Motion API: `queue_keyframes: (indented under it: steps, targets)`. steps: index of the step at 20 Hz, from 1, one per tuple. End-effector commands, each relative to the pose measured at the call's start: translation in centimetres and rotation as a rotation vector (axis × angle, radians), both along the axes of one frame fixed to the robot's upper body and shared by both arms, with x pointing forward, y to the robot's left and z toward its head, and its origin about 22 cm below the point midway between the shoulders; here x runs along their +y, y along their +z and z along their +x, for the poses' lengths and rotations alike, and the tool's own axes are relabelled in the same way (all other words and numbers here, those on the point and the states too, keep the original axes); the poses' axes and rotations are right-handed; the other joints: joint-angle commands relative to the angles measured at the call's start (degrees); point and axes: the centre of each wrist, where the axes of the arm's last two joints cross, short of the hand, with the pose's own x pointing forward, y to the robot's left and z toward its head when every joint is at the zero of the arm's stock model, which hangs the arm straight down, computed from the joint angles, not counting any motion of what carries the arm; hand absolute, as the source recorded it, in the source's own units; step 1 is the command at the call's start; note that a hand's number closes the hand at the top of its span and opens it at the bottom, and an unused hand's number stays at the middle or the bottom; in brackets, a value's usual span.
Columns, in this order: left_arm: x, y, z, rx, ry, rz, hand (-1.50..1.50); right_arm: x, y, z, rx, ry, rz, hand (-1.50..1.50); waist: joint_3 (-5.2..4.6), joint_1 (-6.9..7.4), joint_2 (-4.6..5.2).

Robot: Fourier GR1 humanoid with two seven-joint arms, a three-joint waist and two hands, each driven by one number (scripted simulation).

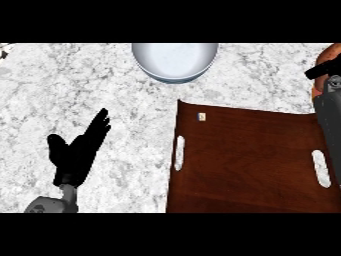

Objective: Pick the sweet potato from the tray and place it in the plate

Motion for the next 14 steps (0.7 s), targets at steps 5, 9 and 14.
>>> queue_keyframes:
  steps: [5, 9, 14]
  targets:
    - [-0.8, -1.0, -0.3, 0.056, -0.020, 0.003, 0.00, -3.2, 4.8, 1.4, -0.328, -0.387, -0.004, 1.50, 0.15, 1.39, 0.35]
    - [-0.8, -0.7, 0.0, 0.062, -0.006, 0.000, 0.00, -4.0, 4.5, 1.2, -0.435, -0.433, -0.042, 1.50, 0.37, 0.64, 0.10]
    - [-0.2, -1.6, -0.5, 0.088, 0.008, 0.005, 0.00, -6.0, 2.0, 0.7, -0.428, -0.534, -0.114, 1.50, 0.32, -0.63, -0.10]
